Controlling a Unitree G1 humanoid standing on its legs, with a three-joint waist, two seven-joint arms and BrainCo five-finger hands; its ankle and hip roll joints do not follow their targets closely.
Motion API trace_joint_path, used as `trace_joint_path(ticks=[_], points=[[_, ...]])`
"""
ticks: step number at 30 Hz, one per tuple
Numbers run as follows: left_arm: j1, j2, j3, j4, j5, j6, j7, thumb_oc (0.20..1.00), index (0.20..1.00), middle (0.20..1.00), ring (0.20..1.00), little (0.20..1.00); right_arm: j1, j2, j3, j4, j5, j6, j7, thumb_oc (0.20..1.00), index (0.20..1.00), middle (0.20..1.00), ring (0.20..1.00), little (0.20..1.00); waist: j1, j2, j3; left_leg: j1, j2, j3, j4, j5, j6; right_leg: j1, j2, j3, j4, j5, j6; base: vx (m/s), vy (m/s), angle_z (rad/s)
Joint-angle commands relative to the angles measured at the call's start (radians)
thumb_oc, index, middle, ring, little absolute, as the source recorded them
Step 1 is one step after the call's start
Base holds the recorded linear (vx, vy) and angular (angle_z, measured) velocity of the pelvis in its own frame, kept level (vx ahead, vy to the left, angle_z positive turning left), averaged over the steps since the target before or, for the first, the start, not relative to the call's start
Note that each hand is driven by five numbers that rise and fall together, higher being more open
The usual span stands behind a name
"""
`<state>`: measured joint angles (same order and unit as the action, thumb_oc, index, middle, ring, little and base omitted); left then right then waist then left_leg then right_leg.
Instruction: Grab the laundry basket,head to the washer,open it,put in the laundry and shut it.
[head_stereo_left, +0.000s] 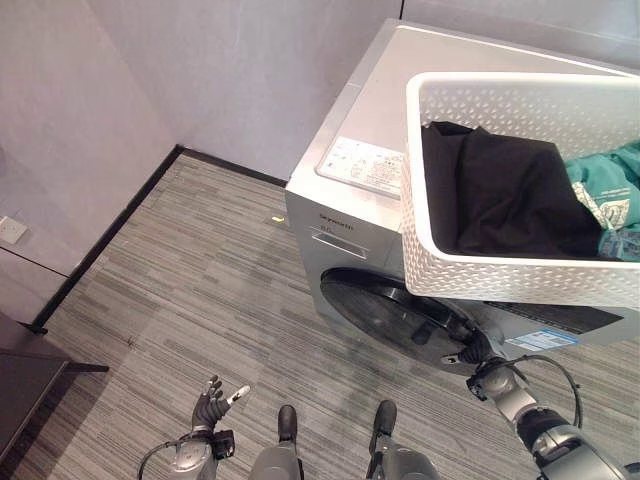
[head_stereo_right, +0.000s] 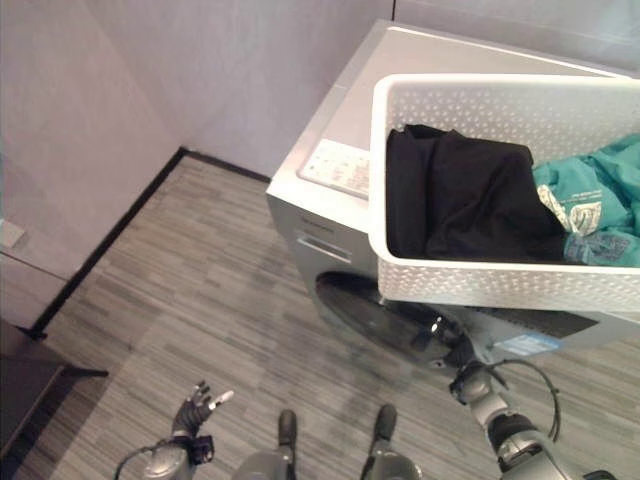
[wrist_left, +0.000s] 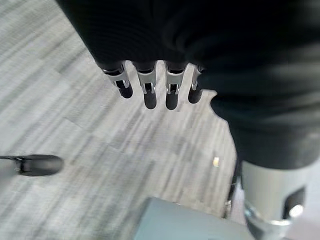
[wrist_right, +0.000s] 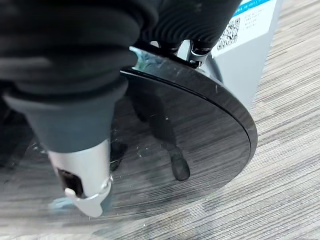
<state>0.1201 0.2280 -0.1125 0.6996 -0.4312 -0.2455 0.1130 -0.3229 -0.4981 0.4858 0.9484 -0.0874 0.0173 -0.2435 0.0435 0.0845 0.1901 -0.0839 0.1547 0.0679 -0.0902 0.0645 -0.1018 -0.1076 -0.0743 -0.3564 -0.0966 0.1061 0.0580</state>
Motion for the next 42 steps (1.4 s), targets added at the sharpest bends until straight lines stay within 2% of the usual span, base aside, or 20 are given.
trace_joint_path(ticks=[1, 5, 7, 10, 15, 16, 18, 19, 20, 22, 27, 29, 32, 35, 37, 38, 39, 40, 41, 42], points=[[-0.03, 0.075, -0.045, -0.071, -0.059, -0.048, 0.023, 1.0, 1.0, 1.0, 1.0, 1.0, -0.148, 0.466, 0.222, 0.015, 0.036, -0.099, 0.115, 1.0, 1.0, 1.0, 1.0, 1.0, 0.117, -0.036, 0.016, -0.017, -0.031, -0.041, 0.003, -0.025, 0.012, 0.064, -0.124, 0.04, 0.009, -0.097, 0.062, 0.01, -0.018, -0.07], [-0.007, 0.082, -0.028, -0.173, -0.111, -0.057, 0.05, 1.0, 1.0, 1.0, 1.0, 1.0, -0.187, 0.556, 0.273, 0.072, 0.093, -0.087, 0.119, 1.0, 1.0, 1.0, 1.0, 1.0, 0.148, -0.031, 0.013, -0.008, -0.016, -0.041, 0.003, -0.021, 0.004, 0.075, -0.11, 0.04, 0.009, -0.108, 0.056, 0.0, -0.055, -0.08], [-0.003, 0.091, -0.027, -0.23, -0.087, -0.065, 0.091, 1.0, 1.0, 1.0, 1.0, 1.0, -0.211, 0.605, 0.301, 0.104, 0.139, -0.084, 0.122, 1.0, 1.0, 1.0, 1.0, 1.0, 0.174, -0.03, 0.01, 0.0, -0.001, -0.044, 0.003, -0.014, -0.006, 0.087, -0.094, 0.039, 0.009, -0.12, 0.047, -0.01, -0.105, -0.15], [-0.015, 0.094, -0.028, -0.239, -0.074, -0.071, 0.119, 1.0, 1.0, 1.0, 1.0, 1.0, -0.221, 0.624, 0.322, 0.106, 0.168, -0.087, 0.124, 1.0, 1.0, 1.0, 1.0, 1.0, 0.186, -0.028, 0.013, -0.002, 0.014, -0.052, 0.003, -0.003, -0.02, 0.095, -0.079, 0.032, 0.009, -0.132, 0.039, -0.02, -0.08, -0.16], [-0.066, 0.113, -0.062, -0.296, -0.016, -0.054, 0.16, 1.0, 1.0, 1.0, 1.0, 1.0, -0.211, 0.644, 0.361, 0.086, 0.287, -0.096, 0.142, 1.0, 1.0, 1.0, 1.0, 1.0, 0.202, -0.026, 0.021, -0.028, 0.062, -0.087, 0.003, 0.039, -0.061, 0.114, -0.024, 0.01, 0.009, -0.176, 0.005, -0.05, -0.187, 0.16], [-0.076, 0.132, -0.082, -0.385, 0.023, -0.025, 0.151, 1.0, 1.0, 1.0, 1.0, 1.0, -0.193, 0.649, 0.323, 0.088, 0.473, -0.103, 0.183, 1.0, 1.0, 1.0, 1.0, 1.0, 0.22, -0.02, 0.027, -0.029, 0.087, -0.104, 0.003, 0.062, -0.074, 0.135, 0.005, -0.004, 0.009, -0.194, -0.012, -0.06, -0.273, 0.14], [-0.062, 0.15, -0.094, -0.463, 0.055, -0.006, 0.088, 1.0, 1.0, 1.0, 1.0, 1.0, -0.169, 0.649, 0.237, 0.091, 0.772, -0.076, 0.309, 1.0, 1.0, 1.0, 1.0, 1.0, 0.248, -0.008, 0.012, -0.017, 0.1, -0.122, 0.003, 0.062, -0.08, 0.155, 0.023, -0.021, 0.009, -0.205, -0.017, -0.02, -0.178, 0.83], [-0.062, 0.151, -0.094, -0.463, 0.055, -0.006, 0.088, 1.0, 1.0, 1.0, 1.0, 1.0, -0.169, 0.649, 0.237, 0.091, 0.772, -0.076, 0.309, 1.0, 1.0, 1.0, 1.0, 1.0, 0.248, -0.008, 0.012, -0.017, 0.1, -0.122, 0.003, 0.062, -0.08, 0.155, 0.023, -0.021, 0.009, -0.205, -0.017, 0.02, -0.051, 0.45], [-0.053, 0.149, -0.095, -0.48, 0.035, -0.006, 0.059, 1.0, 1.0, 1.0, 1.0, 1.0, -0.146, 0.647, 0.211, 0.09, 0.867, -0.071, 0.345, 1.0, 1.0, 1.0, 1.0, 1.0, 0.256, -0.002, -0.001, -0.01, 0.103, -0.122, 0.003, 0.062, -0.084, 0.162, 0.026, -0.027, 0.009, -0.208, -0.019, 0.03, -0.009, 0.01], [-0.05, 0.148, -0.094, -0.493, 0.01, -0.01, 0.05, 1.0, 1.0, 1.0, 1.0, 1.0, -0.139, 0.648, 0.19, 0.098, 0.932, -0.075, 0.349, 1.0, 1.0, 1.0, 1.0, 1.0, 0.259, 0.004, -0.012, -0.003, 0.106, -0.123, 0.003, 0.061, -0.087, 0.17, 0.029, -0.032, 0.009, -0.21, -0.021, 0.05, 0.002, 0.29], [-0.058, 0.154, -0.092, -0.526, -0.001, -0.006, 0.043, 1.0, 1.0, 1.0, 1.0, 1.0, -0.136, 0.621, 0.152, 0.112, 0.898, -0.089, 0.326, 1.0, 1.0, 1.0, 1.0, 1.0, 0.251, 0.013, -0.029, 0.01, 0.097, -0.118, 0.003, 0.047, -0.085, 0.175, 0.017, -0.041, 0.009, -0.203, -0.013, 0.05, 0.057, 0.41], [-0.053, 0.166, -0.079, -0.542, 0.006, 0.0, 0.026, 1.0, 1.0, 1.0, 1.0, 1.0, -0.099, 0.568, 0.113, 0.098, 0.867, -0.08, 0.333, 1.0, 1.0, 1.0, 1.0, 1.0, 0.233, 0.003, -0.038, 0.015, 0.079, -0.106, 0.003, 0.025, -0.077, 0.176, -0.006, -0.047, 0.009, -0.188, 0.004, 0.09, 0.127, 0.86], [-0.044, 0.181, -0.064, -0.573, 0.002, 0.007, 0.0, 1.0, 1.0, 1.0, 1.0, 1.0, -0.077, 0.529, 0.098, 0.074, 0.834, -0.074, 0.344, 1.0, 1.0, 1.0, 1.0, 1.0, 0.221, -0.007, -0.041, 0.019, 0.07, -0.096, 0.003, 0.014, -0.069, 0.174, -0.02, -0.047, 0.009, -0.181, 0.013, 0.08, 0.105, 0.08], [-0.017, 0.227, 0.004, -0.7, -0.02, 0.013, -0.067, 1.0, 1.0, 1.0, 1.0, 1.0, -0.018, 0.467, 0.037, 0.093, 0.759, -0.064, 0.366, 1.0, 1.0, 1.0, 1.0, 1.0, 0.206, -0.026, -0.047, 0.033, 0.055, -0.076, 0.003, -0.011, -0.055, 0.181, -0.039, -0.042, 0.009, -0.174, 0.028, 0.12, 0.118, -0.14], [-0.027, 0.311, 0.043, -0.785, -0.055, -0.005, -0.159, 1.0, 1.0, 1.0, 1.0, 1.0, 0.017, 0.436, -0.008, 0.12, 0.711, -0.06, 0.389, 1.0, 1.0, 1.0, 1.0, 1.0, 0.196, -0.036, -0.05, 0.043, 0.046, -0.066, 0.003, -0.024, -0.048, 0.188, -0.049, -0.037, 0.009, -0.173, 0.036, 0.08, 0.089, -0.14], [-0.047, 0.354, 0.031, -0.794, -0.121, 0.005, -0.232, 1.0, 1.0, 1.0, 1.0, 1.0, 0.041, 0.419, -0.02, 0.117, 0.698, -0.059, 0.405, 1.0, 1.0, 1.0, 1.0, 1.0, 0.185, -0.038, -0.052, 0.046, 0.043, -0.059, 0.003, -0.027, -0.045, 0.19, -0.053, -0.034, 0.009, -0.17, 0.041, 0.09, 0.098, -0.09], [-0.107, 0.488, -0.024, -0.821, -0.24, 0.039, -0.376, 1.0, 1.0, 1.0, 1.0, 1.0, 0.082, 0.397, -0.04, 0.133, 0.67, -0.061, 0.429, 1.0, 1.0, 1.0, 1.0, 1.0, 0.166, -0.043, -0.06, 0.055, 0.037, -0.046, 0.003, -0.034, -0.042, 0.193, -0.06, -0.029, 0.009, -0.165, 0.048, 0.07, 0.08, -0.03], [-0.108, 0.489, -0.025, -0.82, -0.241, 0.038, -0.376, 1.0, 1.0, 1.0, 1.0, 1.0, 0.082, 0.398, -0.041, 0.133, 0.67, -0.061, 0.429, 1.0, 1.0, 1.0, 1.0, 1.0, 0.167, -0.044, -0.06, 0.055, 0.037, -0.046, 0.003, -0.034, -0.042, 0.193, -0.06, -0.028, 0.009, -0.165, 0.048, 0.12, 0.1, -0.17], [-0.276, 0.657, -0.192, -0.808, -0.363, 0.09, -0.536, 1.0, 1.0, 1.0, 1.0, 1.0, 0.126, 0.379, -0.062, 0.199, 0.634, -0.064, 0.451, 1.0, 1.0, 1.0, 1.0, 1.0, 0.129, -0.055, -0.071, 0.058, 0.028, -0.035, 0.003, -0.042, -0.038, 0.194, -0.068, -0.023, 0.009, -0.158, 0.058, 0.12, 0.116, -0.22], [-0.511, 0.751, -0.456, -0.782, -0.495, 0.161, -0.684, 1.0, 1.0, 1.0, 1.0, 1.0, 0.15, 0.358, -0.068, 0.255, 0.559, -0.075, 0.46, 1.0, 1.0, 1.0, 1.0, 1.0, 0.087, -0.065, -0.079, 0.061, 0.018, -0.015, 0.003, -0.052, -0.032, 0.182, -0.076, 0.0, 0.009, -0.143, 0.073, 0.15, 0.175, -0.38]])
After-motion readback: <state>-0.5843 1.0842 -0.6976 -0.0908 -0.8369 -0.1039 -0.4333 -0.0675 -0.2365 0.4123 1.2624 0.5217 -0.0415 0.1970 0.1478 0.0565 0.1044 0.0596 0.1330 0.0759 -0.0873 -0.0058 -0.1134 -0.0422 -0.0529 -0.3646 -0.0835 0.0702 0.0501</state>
